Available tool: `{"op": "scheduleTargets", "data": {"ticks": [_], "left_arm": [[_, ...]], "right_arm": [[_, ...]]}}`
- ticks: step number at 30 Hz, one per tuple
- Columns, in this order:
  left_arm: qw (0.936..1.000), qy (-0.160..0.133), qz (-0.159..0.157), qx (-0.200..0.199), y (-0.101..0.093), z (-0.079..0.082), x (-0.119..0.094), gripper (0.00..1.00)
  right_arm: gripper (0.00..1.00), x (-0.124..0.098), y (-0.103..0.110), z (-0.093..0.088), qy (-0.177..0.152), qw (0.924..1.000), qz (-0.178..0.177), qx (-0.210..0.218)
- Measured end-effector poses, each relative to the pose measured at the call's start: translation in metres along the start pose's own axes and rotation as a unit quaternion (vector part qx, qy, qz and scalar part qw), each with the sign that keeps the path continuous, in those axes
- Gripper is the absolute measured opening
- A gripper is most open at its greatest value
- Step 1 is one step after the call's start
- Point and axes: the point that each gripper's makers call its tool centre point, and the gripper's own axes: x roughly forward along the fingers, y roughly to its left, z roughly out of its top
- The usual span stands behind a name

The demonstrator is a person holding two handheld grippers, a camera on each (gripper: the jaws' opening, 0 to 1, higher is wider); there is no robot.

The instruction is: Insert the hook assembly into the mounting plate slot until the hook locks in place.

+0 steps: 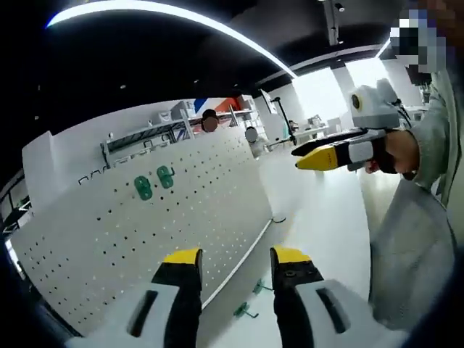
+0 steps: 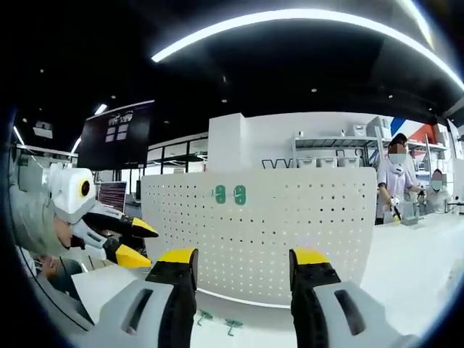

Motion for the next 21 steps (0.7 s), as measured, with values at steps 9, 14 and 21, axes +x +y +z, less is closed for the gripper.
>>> {"op": "scheduleTargets", "data": {"ticks": [9,14,21], "left_arm": [[0.9984,0.04,-0.036,0.019,-0.006,-0.032,0.019,0.42],[0.9944,0.083,-0.057,0.033,-0.002,-0.061,0.029,0.39],[0.9896,0.111,-0.074,0.055,0.006,-0.081,0.037,0.33]], "right_arm": [[0.48,-0.008,-0.001,-0.005,0.007,0.9999,-0.004,0.006],[0.48,-0.007,0.003,-0.008,0.009,0.9999,-0.001,0.011],[0.47,-0.007,0.006,-0.009,0.01,0.9998,0.003,0.014]]}}
